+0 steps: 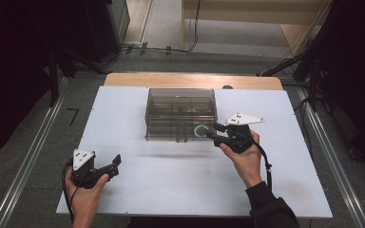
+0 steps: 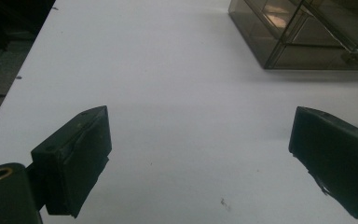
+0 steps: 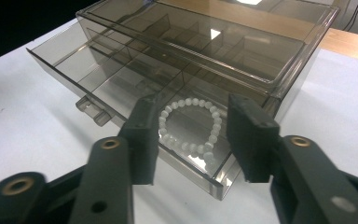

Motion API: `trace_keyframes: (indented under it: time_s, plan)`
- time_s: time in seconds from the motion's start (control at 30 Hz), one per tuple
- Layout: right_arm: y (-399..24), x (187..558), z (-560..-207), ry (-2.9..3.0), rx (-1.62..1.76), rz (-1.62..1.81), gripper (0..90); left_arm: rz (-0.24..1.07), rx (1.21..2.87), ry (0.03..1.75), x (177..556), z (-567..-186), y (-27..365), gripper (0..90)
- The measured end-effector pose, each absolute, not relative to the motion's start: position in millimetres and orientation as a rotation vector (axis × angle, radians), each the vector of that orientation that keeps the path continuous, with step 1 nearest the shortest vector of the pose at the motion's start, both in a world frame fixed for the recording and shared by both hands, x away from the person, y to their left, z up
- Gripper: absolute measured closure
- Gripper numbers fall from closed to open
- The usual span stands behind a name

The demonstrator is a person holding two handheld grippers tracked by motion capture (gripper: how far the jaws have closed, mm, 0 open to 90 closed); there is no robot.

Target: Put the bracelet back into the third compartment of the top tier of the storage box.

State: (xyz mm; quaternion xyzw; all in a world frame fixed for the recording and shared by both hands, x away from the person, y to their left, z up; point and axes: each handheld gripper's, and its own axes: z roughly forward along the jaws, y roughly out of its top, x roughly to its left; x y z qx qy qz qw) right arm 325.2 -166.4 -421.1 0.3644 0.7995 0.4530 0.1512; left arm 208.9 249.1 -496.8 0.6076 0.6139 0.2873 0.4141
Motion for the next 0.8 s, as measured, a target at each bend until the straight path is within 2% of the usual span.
trace_keyframes:
  time_s: [0.1,0.27,0.4,0.57,0.8]
  plan:
    - [-167.4,323.5,-420.6,2.276,1.044,1.295,45.0,0.722,1.526,1.545,208.8,-496.9,249.2,5.8]
    - [-171.4,322.3,-419.7,2.259,1.069,1.323,29.2,0.722,1.526,1.544,208.4,-496.9,249.2,5.8]
    - [-173.3,319.1,-419.9,2.255,1.067,1.307,20.8,0.722,1.527,1.546,208.4,-496.8,249.4,5.8]
    - [-177.1,314.6,-421.1,2.276,1.061,1.298,15.9,0.722,1.528,1.544,208.1,-496.7,249.0,5.8]
    - [-189.2,302.8,-424.5,2.275,1.066,1.282,14.9,0.723,1.529,1.546,207.7,-496.4,248.8,5.8]
